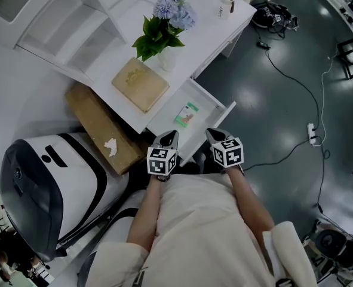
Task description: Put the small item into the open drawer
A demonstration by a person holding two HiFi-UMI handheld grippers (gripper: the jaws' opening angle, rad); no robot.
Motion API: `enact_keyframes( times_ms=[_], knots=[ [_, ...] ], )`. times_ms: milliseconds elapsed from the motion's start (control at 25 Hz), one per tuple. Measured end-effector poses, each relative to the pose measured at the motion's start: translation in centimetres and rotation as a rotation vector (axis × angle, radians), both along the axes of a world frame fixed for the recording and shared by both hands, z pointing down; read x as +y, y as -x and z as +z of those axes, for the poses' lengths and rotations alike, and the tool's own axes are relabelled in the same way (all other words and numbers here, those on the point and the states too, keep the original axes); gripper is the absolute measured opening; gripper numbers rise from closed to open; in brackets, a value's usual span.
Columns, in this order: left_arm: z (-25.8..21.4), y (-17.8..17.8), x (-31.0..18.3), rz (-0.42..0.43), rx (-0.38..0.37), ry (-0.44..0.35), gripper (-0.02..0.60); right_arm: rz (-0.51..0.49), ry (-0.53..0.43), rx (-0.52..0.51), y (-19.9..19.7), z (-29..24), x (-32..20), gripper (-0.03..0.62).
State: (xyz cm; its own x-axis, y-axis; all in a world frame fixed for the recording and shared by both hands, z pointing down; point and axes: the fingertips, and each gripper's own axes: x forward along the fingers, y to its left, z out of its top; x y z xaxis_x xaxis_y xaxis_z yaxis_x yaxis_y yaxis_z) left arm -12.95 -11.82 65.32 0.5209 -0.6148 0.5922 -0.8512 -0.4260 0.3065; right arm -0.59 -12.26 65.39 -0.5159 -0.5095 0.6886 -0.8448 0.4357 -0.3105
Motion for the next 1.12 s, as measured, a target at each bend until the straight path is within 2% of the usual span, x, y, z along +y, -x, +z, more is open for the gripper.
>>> enact_keyframes(
  times_ms=[520, 720, 1120],
  knots=[
    [0.0, -0.3, 0.4, 0.008, -0.025, 0.003, 0.017, -0.007, 0.008, 0.01, -0.3, 0.4, 1.1, 0.02],
    [-0.1, -0.9, 0.6, 0.038, -0.056, -0.011, 0.017, -0.008, 0.011, 0.009, -0.5, 0.5, 1.6, 0.02],
    [0.0, -1.2, 0.8, 0.039, -0.046, 0.0, 0.017, -0.025, -0.003, 0.016, -0.5, 0.3, 1.8, 0.02]
  ],
)
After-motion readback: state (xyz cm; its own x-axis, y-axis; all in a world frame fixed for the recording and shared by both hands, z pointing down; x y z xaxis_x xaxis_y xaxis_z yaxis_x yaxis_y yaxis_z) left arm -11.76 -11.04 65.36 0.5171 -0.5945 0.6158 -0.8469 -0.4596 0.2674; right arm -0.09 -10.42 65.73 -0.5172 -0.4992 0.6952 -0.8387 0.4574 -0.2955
